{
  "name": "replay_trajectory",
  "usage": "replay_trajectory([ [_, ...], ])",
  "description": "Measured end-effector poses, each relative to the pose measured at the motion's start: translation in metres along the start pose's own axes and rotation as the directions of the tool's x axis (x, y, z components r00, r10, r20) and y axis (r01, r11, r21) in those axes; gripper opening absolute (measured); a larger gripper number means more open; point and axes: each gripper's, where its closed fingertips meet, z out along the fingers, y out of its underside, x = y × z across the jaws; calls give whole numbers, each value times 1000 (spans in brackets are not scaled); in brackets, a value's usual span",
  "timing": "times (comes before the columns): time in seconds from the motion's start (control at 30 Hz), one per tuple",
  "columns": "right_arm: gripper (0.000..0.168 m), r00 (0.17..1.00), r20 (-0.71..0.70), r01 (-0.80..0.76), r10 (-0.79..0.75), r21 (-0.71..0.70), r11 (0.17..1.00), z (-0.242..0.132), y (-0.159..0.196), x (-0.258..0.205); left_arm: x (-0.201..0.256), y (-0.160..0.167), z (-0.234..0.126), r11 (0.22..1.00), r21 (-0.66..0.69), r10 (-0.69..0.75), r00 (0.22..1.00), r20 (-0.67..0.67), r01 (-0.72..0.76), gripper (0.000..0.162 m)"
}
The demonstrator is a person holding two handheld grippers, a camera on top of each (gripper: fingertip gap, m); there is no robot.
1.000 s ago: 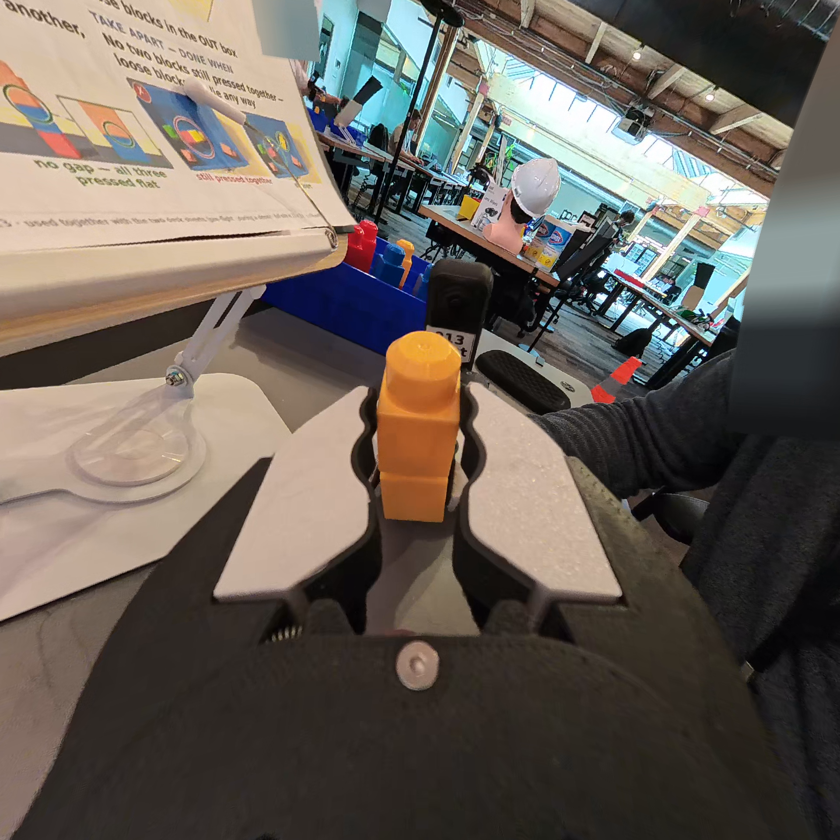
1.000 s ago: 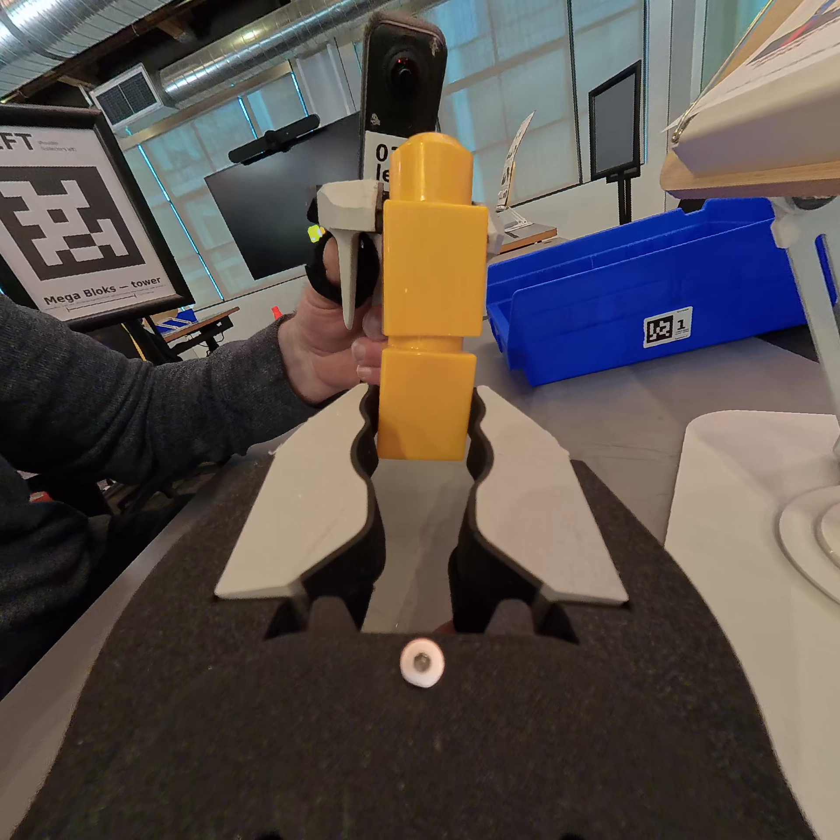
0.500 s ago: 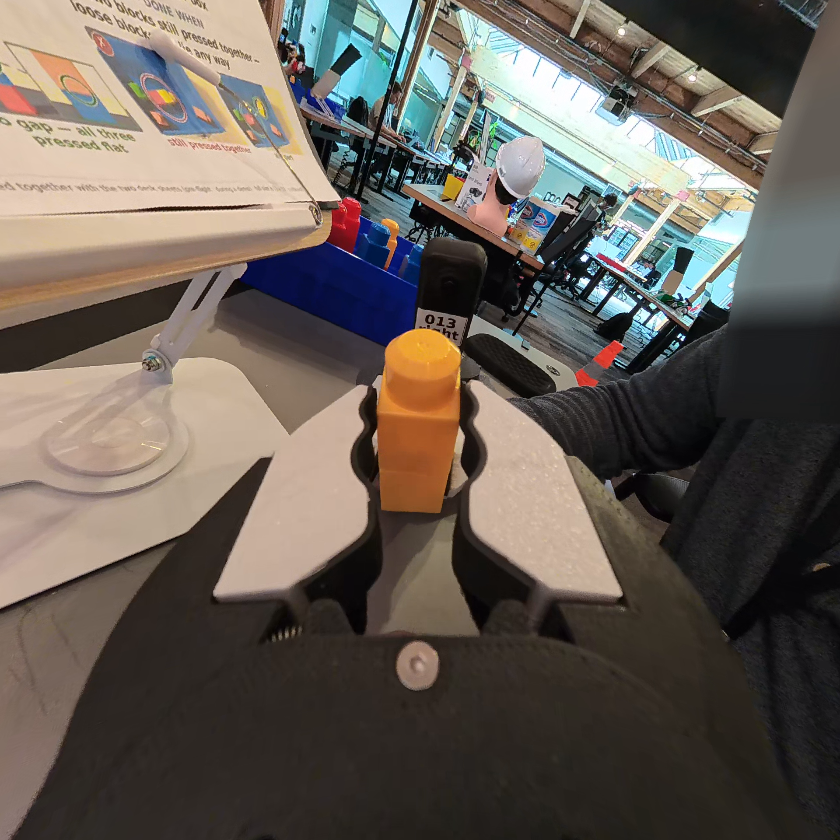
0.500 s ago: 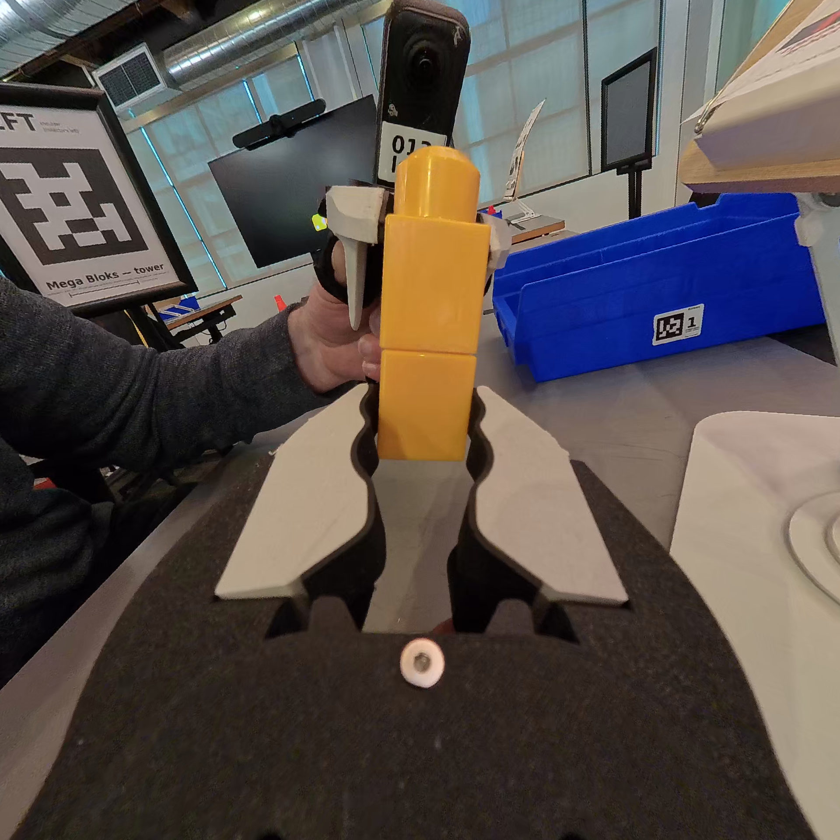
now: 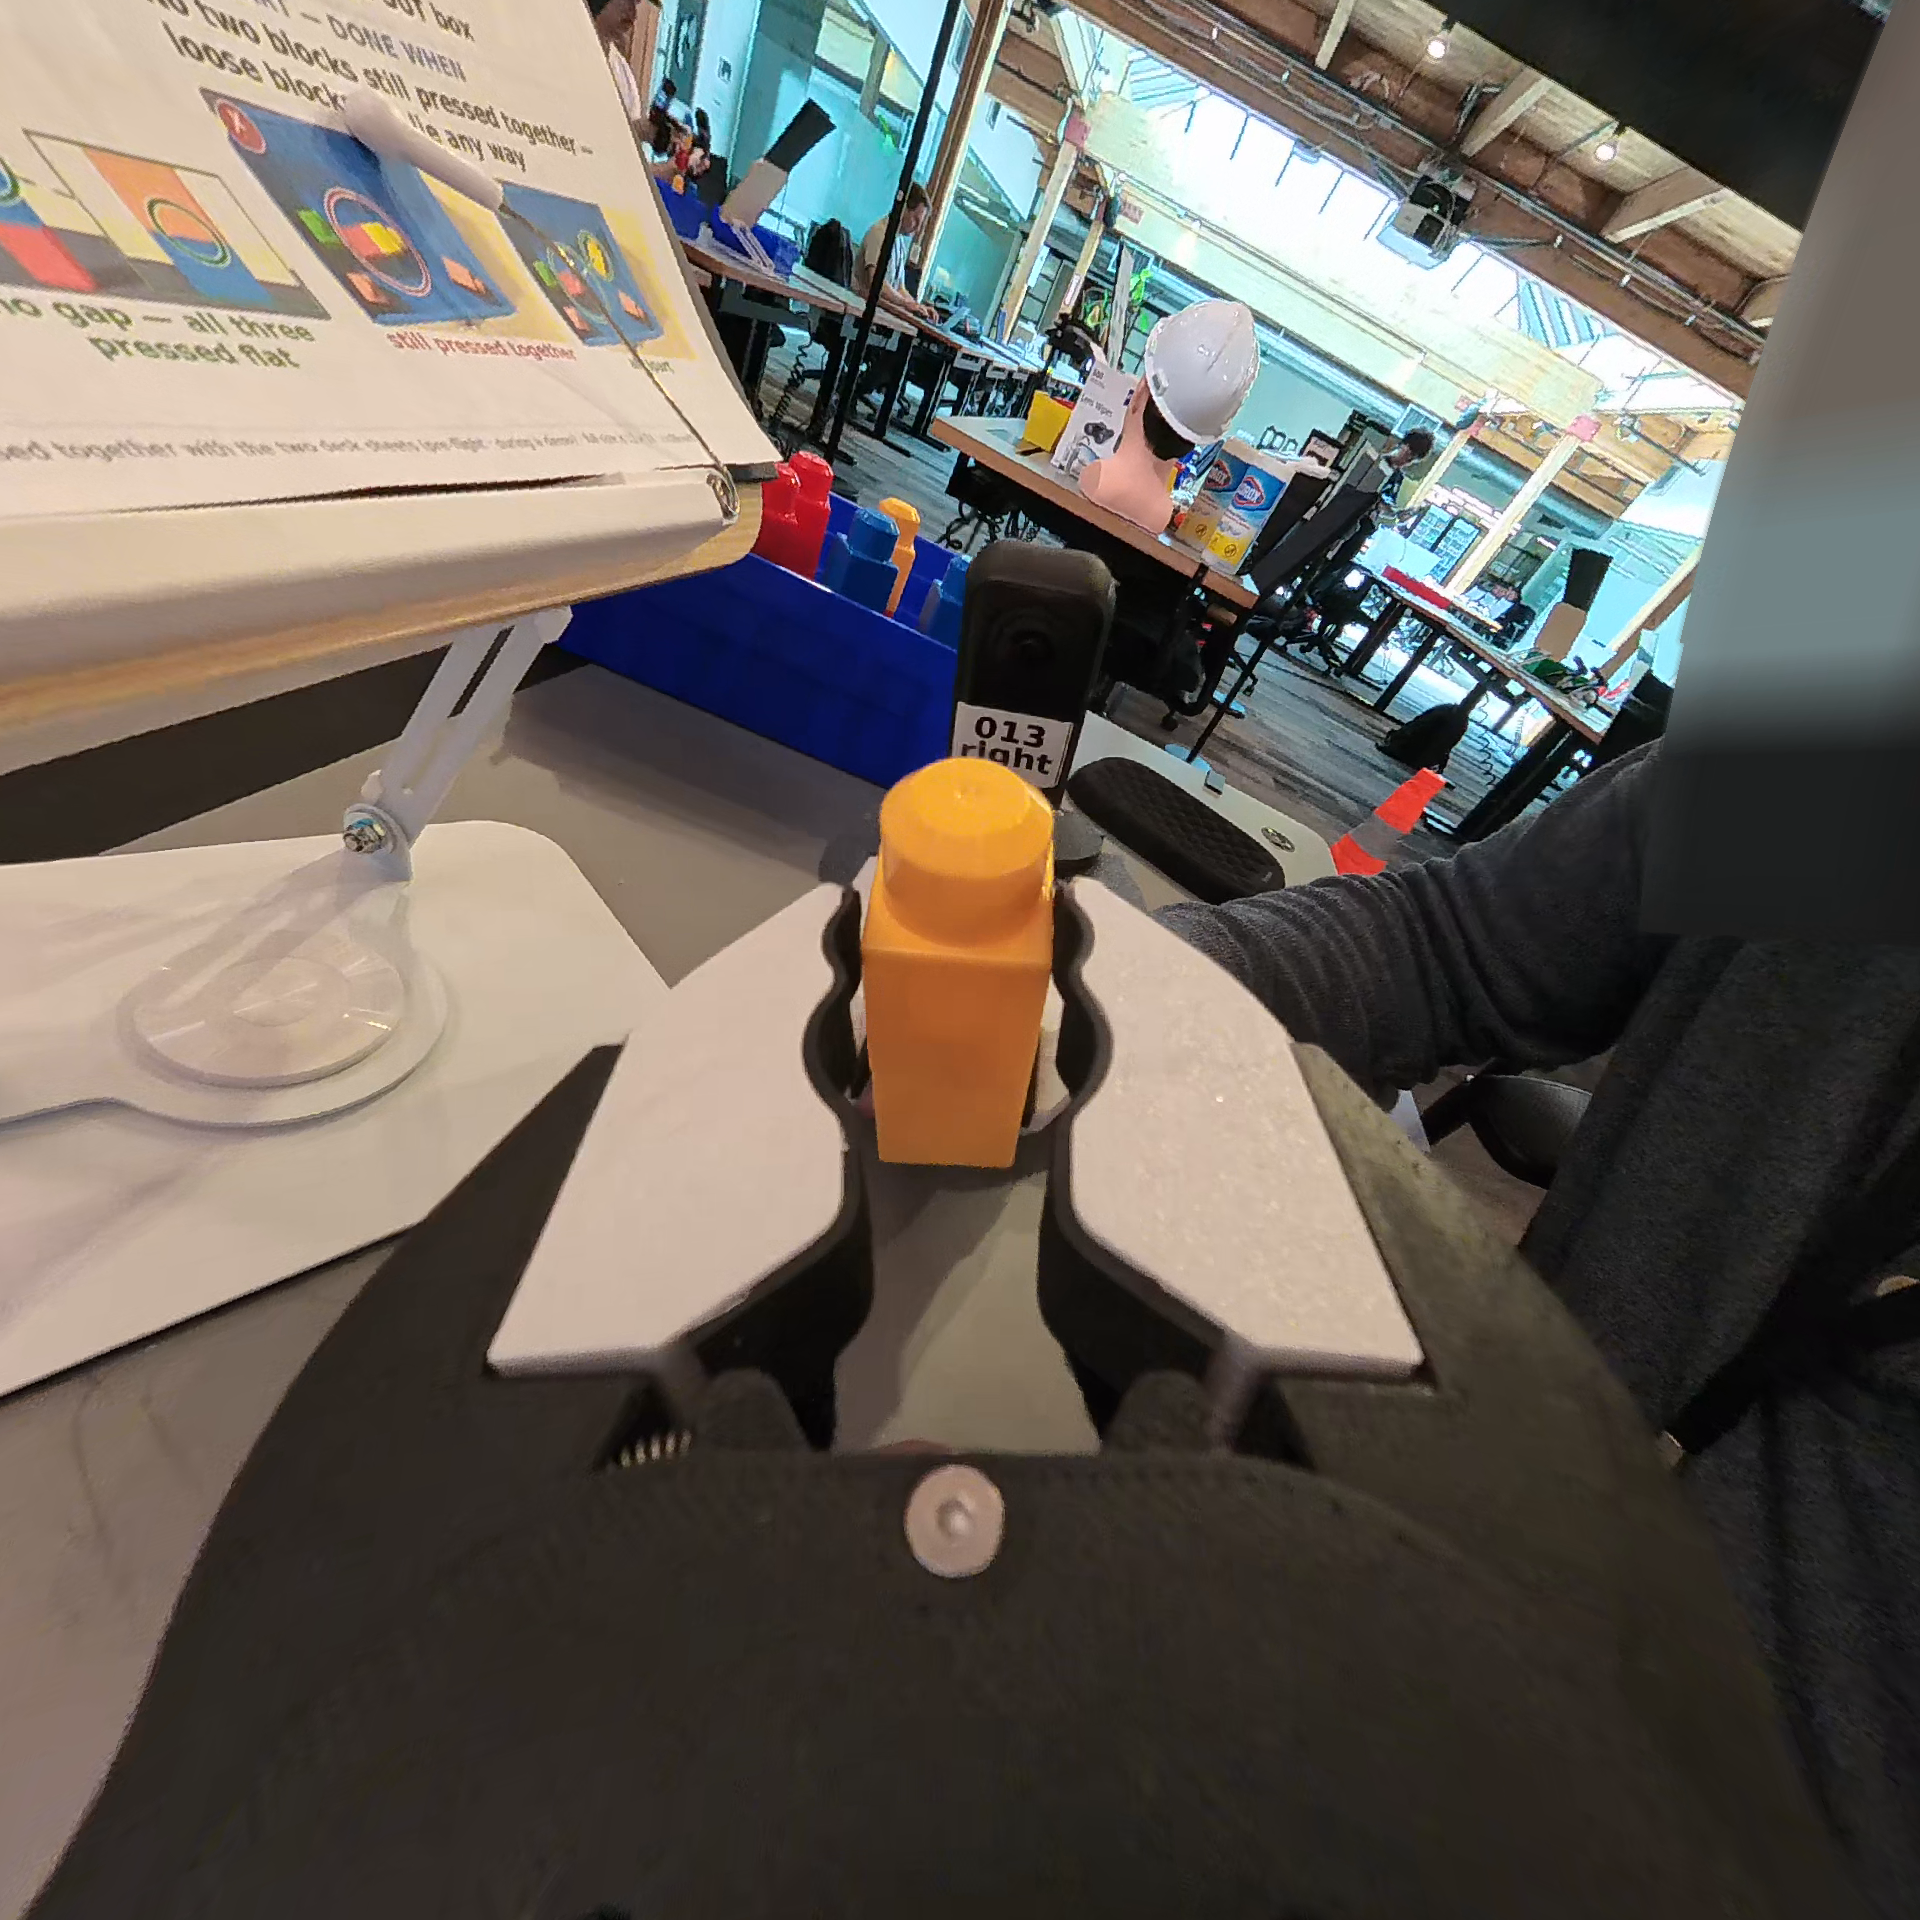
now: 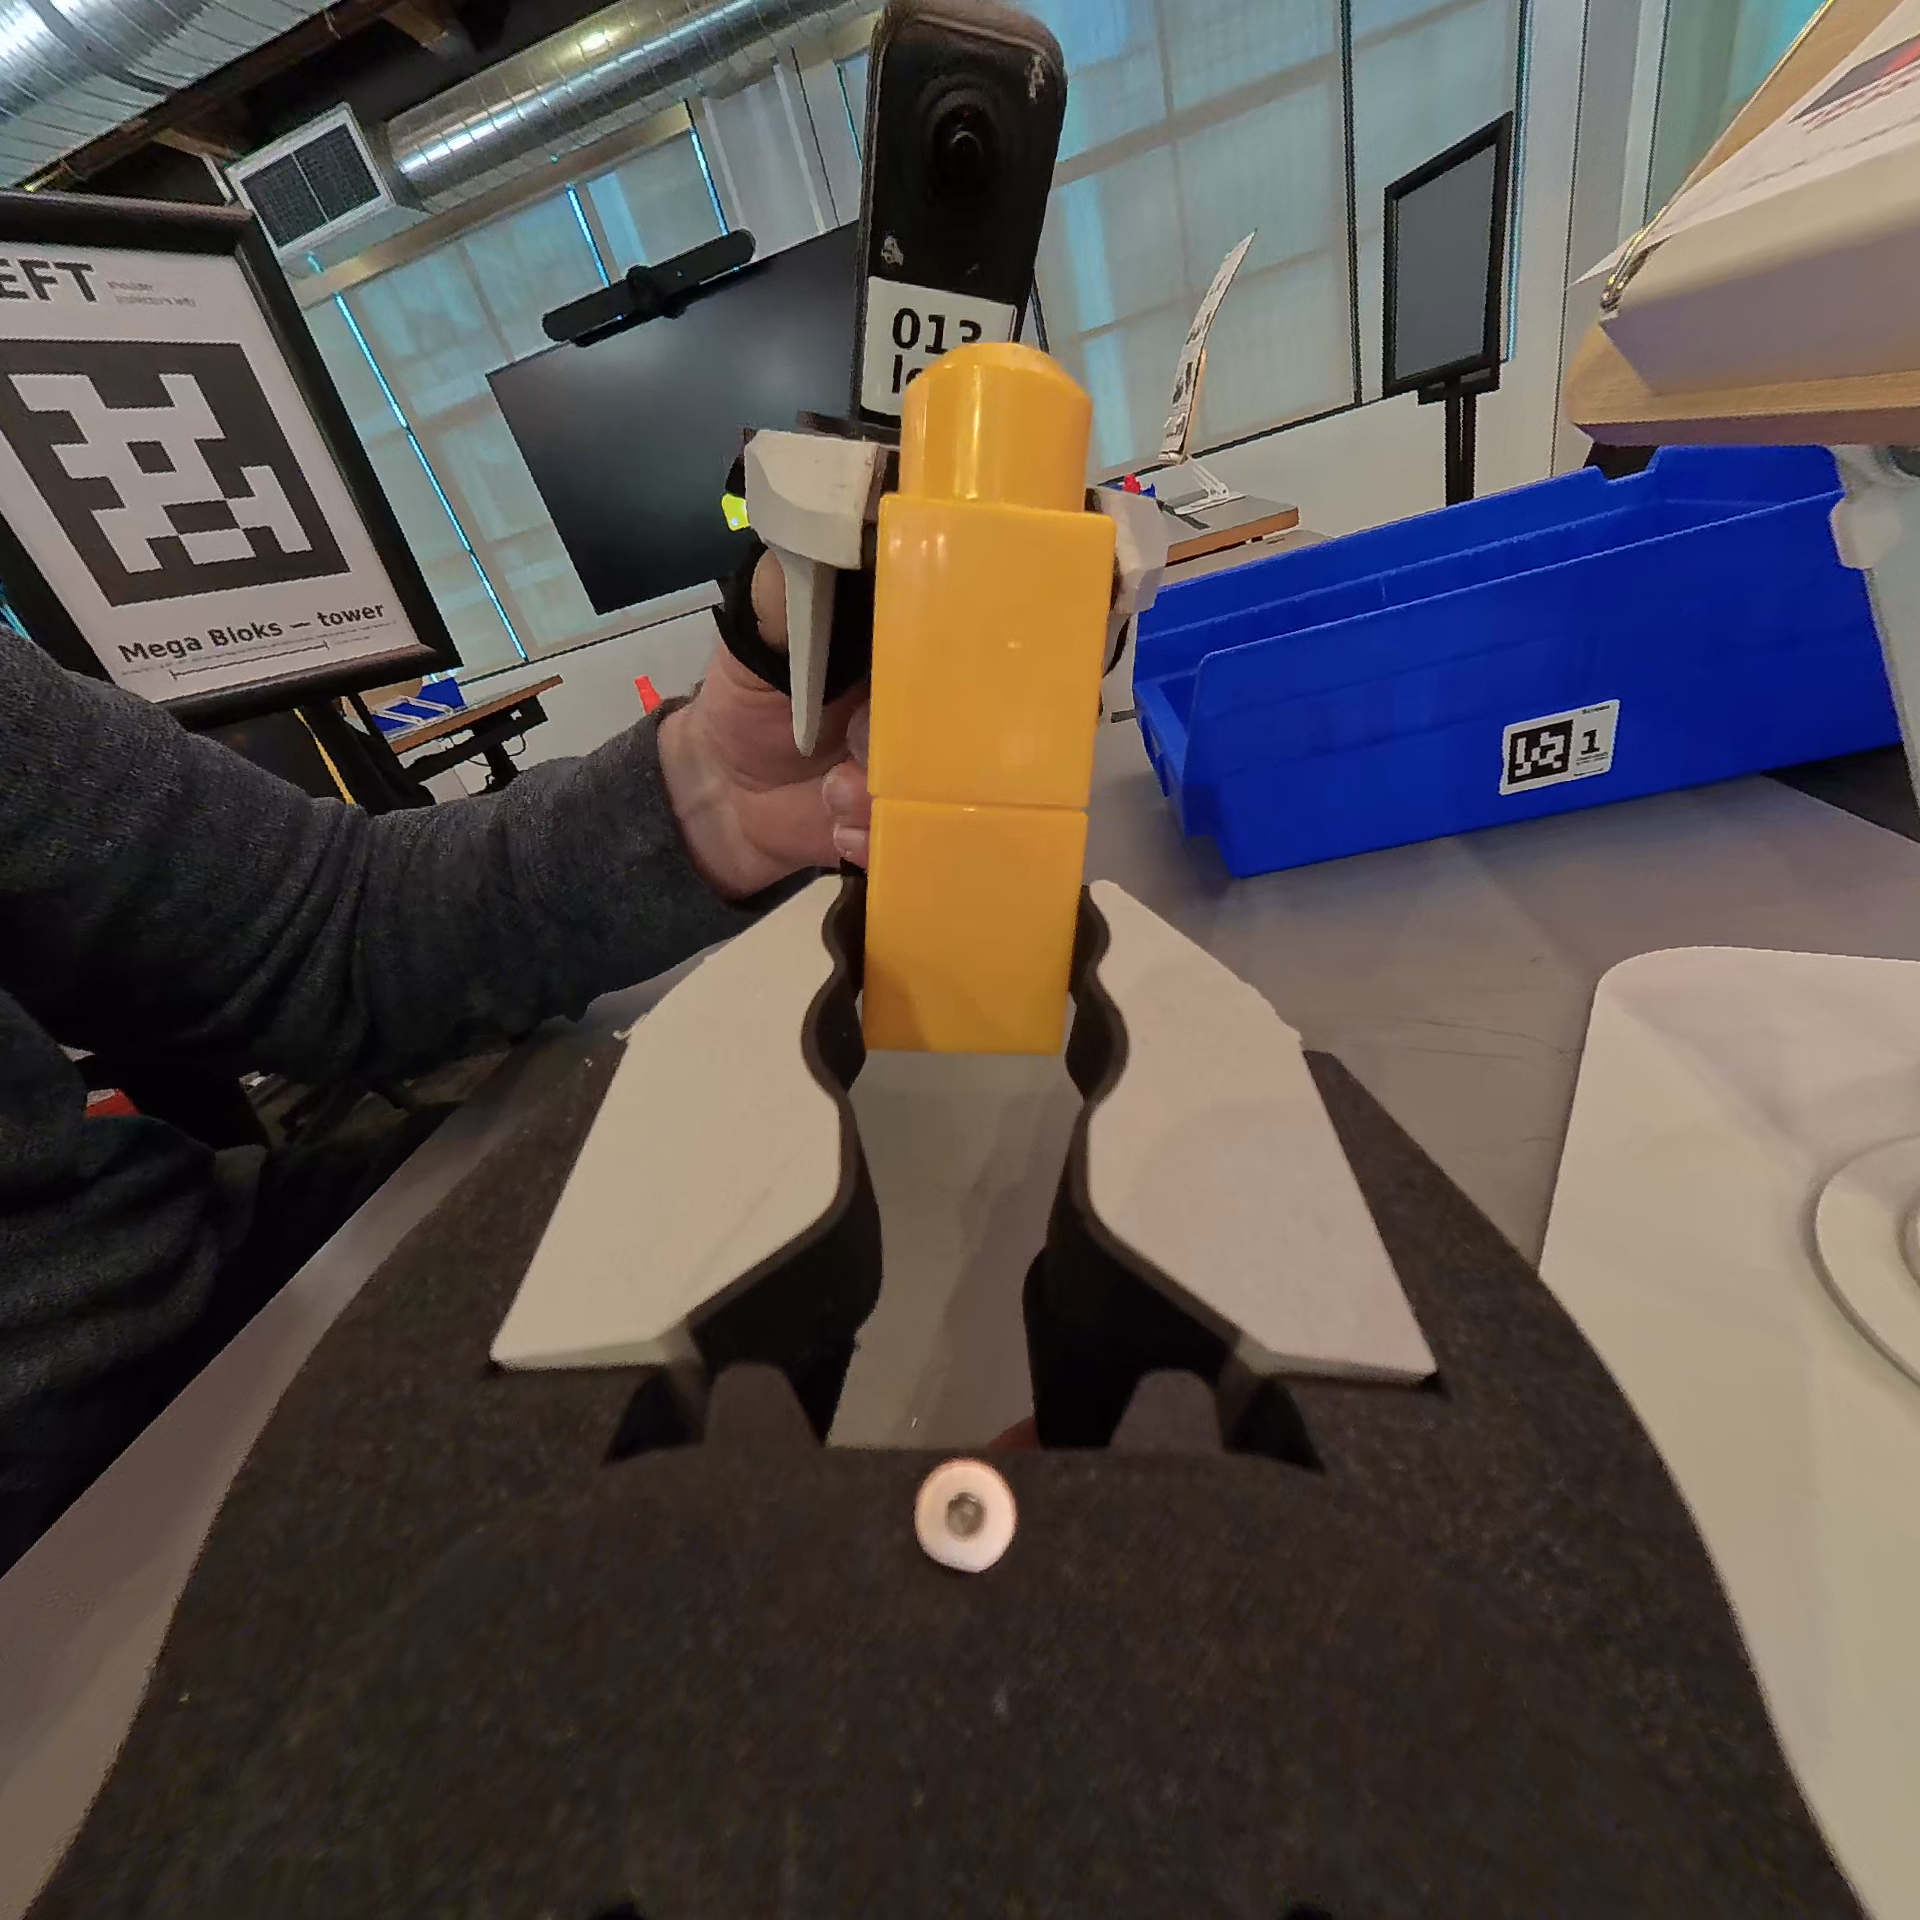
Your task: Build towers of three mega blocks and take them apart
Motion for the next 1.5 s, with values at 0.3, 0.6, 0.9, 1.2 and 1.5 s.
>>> replay_trajectory([
  [0.3,37,1000,2,-5,5,10,1000,-1,-1,0,0,4,5,999,-26,30,999,11,-30,35],
  [0.6,37,1000,1,0,0,20,1000,-1,-2,0,1,1,3,1000,17,22,1000,10,-22,39],
  [0.9,37,1000,5,-20,20,44,999,-3,-5,2,-2,16,18,1000,8,-2,1000,-2,2,36],
  [1.2,50,998,21,-55,53,144,988,-15,-18,7,-2,32,11,975,-214,72,997,42,-62,36],
  [1.5,35,996,72,-72,60,178,981,-17,-21,3,-4,56,27,946,-319,74,996,41,-57,36],
])
